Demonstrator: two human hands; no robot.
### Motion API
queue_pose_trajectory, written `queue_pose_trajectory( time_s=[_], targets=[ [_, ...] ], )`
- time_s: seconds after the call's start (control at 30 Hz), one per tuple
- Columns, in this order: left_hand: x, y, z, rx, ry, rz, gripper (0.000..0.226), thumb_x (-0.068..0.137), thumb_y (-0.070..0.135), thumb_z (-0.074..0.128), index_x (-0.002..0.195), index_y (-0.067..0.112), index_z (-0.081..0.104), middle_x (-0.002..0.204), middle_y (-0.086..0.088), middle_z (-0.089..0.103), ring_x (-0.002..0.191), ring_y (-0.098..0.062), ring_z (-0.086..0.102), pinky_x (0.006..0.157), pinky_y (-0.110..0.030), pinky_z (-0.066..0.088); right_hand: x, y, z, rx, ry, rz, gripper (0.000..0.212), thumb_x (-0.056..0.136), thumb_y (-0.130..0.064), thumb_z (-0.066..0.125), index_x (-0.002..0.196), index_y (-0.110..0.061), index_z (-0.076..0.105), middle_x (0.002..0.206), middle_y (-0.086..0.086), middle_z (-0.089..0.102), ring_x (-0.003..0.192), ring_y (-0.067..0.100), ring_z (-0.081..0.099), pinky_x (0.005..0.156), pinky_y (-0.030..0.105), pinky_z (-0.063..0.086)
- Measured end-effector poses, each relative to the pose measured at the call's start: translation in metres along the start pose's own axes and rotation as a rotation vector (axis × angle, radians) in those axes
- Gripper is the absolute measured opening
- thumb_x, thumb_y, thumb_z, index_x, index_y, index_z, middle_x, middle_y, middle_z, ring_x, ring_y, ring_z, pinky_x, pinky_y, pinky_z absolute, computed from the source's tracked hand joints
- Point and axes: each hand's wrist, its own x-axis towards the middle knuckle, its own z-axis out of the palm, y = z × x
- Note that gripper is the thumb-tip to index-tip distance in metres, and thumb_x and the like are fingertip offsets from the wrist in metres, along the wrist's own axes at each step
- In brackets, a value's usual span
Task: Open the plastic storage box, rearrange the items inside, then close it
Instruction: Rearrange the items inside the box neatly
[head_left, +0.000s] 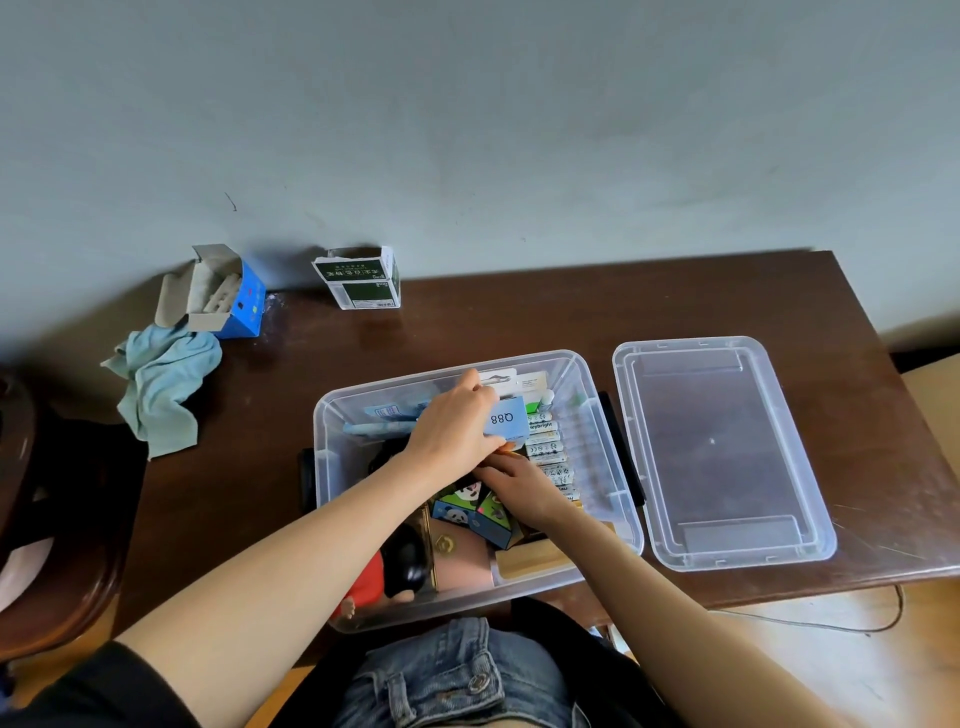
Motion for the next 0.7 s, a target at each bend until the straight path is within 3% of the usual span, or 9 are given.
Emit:
queue_pose_trajectory(
  time_s=[0.1, 0.17, 0.27, 0.37, 0.47, 0.57, 0.7],
  targets=[
    [0.002, -0.004, -0.004, -0.080, -0.032, -0.016, 0.047, 0.079, 0.030, 0.075, 0.119, 0.013, 0.056, 0.112, -0.003, 0.046, 0.098, -0.021, 0.055, 0.072, -0.030, 0.046, 0.004, 0.004, 0.003, -0.127, 0.029, 0.067, 0.040, 0.091, -0.040, 0.044, 0.125, -0.026, 0.059, 0.141, 0.004, 0.043, 0.134, 0.023, 0.029, 0.112, 0.041, 0.021],
    [0.002, -0.007, -0.005, -0.082, -0.062, 0.007, 0.047, 0.080, 0.026, 0.075, 0.121, 0.013, 0.056, 0.115, -0.002, 0.045, 0.099, -0.020, 0.055, 0.072, -0.027, 0.046, 0.006, 0.005, 0.004, -0.212, 0.050, 0.126, 0.047, 0.087, -0.048, 0.042, 0.124, -0.024, 0.059, 0.140, 0.007, 0.041, 0.134, 0.027, 0.023, 0.108, 0.040, 0.019],
    [-0.002, -0.009, -0.004, -0.071, -0.048, 0.014, 0.049, 0.081, 0.025, 0.074, 0.124, 0.012, 0.055, 0.119, -0.002, 0.046, 0.096, -0.020, 0.056, 0.073, -0.030, 0.048, 0.007, 0.002, 0.003, -0.284, 0.044, 0.152, 0.056, 0.085, -0.053, 0.040, 0.124, -0.017, 0.057, 0.136, 0.010, 0.044, 0.130, 0.031, 0.029, 0.105, 0.040, 0.021],
    [-0.004, -0.012, -0.004, -0.049, -0.009, 0.005, 0.048, 0.082, 0.028, 0.072, 0.125, 0.014, 0.055, 0.121, 0.000, 0.047, 0.094, -0.019, 0.058, 0.074, -0.032, 0.050, 0.004, -0.001, -0.001, -0.328, 0.082, 0.144, 0.066, 0.085, -0.054, 0.040, 0.134, -0.010, 0.043, 0.135, 0.013, 0.043, 0.128, 0.033, 0.030, 0.104, 0.042, 0.026],
    [-0.003, -0.015, -0.005, 0.004, 0.017, 0.011, 0.046, 0.082, 0.034, 0.071, 0.122, 0.017, 0.055, 0.120, 0.002, 0.049, 0.095, -0.018, 0.059, 0.066, -0.026, 0.044, 0.000, -0.006, -0.003, -0.414, 0.099, 0.124, 0.069, 0.086, -0.053, 0.040, 0.137, -0.007, 0.036, 0.136, 0.015, 0.040, 0.128, 0.033, 0.030, 0.103, 0.043, 0.031],
    [-0.003, -0.015, -0.003, 0.016, 0.040, 0.012, 0.045, 0.082, 0.038, 0.071, 0.119, 0.018, 0.054, 0.118, 0.003, 0.053, 0.100, -0.016, 0.059, 0.066, -0.025, 0.042, -0.001, -0.009, -0.004, -0.477, 0.095, 0.112, 0.066, 0.086, -0.053, 0.039, 0.132, -0.007, 0.041, 0.133, 0.014, 0.041, 0.125, 0.032, 0.033, 0.102, 0.043, 0.034],
    [-0.003, -0.018, 0.001, -0.092, 0.064, -0.030, 0.043, 0.077, 0.036, 0.076, 0.112, 0.019, 0.057, 0.099, 0.006, 0.062, 0.084, -0.013, 0.056, 0.058, -0.022, 0.033, -0.001, -0.011, -0.004, -0.537, 0.114, 0.111, 0.058, 0.085, -0.053, 0.040, 0.120, -0.008, 0.051, 0.129, 0.013, 0.041, 0.121, 0.032, 0.037, 0.101, 0.043, 0.033]
  ],
)
